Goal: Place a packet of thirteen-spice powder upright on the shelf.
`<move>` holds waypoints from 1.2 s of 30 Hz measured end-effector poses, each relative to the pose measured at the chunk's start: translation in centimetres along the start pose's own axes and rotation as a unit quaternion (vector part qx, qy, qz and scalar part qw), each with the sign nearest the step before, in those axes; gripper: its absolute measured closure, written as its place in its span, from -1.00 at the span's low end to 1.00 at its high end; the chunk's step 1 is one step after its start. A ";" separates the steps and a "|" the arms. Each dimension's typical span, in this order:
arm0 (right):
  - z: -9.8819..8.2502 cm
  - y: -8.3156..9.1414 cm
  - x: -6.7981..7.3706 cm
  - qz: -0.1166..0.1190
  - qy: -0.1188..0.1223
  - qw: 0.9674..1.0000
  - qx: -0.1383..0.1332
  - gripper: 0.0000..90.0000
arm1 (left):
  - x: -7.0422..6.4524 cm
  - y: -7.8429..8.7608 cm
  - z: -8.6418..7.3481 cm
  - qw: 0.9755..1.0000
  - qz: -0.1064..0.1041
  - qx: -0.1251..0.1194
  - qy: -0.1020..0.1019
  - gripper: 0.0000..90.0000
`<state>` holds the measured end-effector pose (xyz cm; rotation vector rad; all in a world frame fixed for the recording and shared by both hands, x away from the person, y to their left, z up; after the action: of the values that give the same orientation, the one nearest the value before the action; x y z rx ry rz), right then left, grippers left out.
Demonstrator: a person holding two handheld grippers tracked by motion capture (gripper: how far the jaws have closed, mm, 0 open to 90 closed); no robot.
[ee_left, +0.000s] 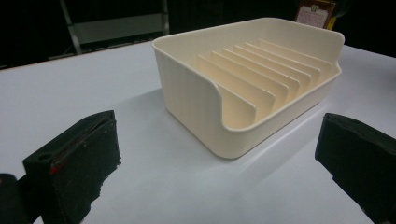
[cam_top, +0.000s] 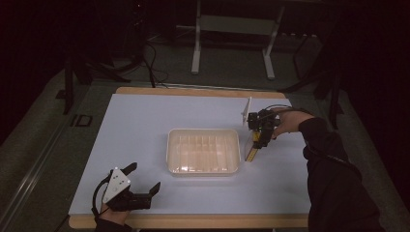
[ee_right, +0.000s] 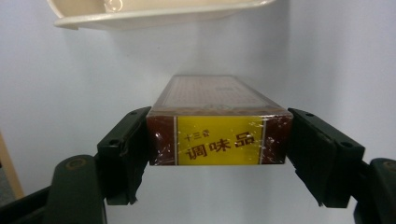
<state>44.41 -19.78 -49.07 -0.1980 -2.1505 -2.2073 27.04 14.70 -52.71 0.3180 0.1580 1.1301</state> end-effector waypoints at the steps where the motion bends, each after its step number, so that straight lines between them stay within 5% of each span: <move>1: 0.0 -0.2 0.0 0.006 0.002 1.000 0.005 -0.33 | 0.0 0.0 0.0 1.000 0.000 0.000 0.000 -1.00; 9: -0.2 -0.1 0.5 0.028 0.007 0.999 0.019 -0.29 | 0.0 0.0 0.0 1.000 0.000 0.000 0.000 -1.00; 36: -0.6 5.1 4.9 0.018 0.051 0.999 -0.001 -0.29 | -0.2 -0.1 0.0 1.000 -0.002 0.001 -0.005 -1.00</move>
<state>40.15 -20.26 -43.40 -0.1220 -2.0749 -2.1513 27.05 14.51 -52.74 0.3249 0.1511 1.1239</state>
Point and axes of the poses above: each handheld gripper's, and its own axes: y roughly backward along the jaws, z roughly out of its top, x roughly to its left, the point moved 9 cm from there along -y, roughly forward along the jaws, and after that the axes turned 10 degrees about z, right-handed, at the moved point
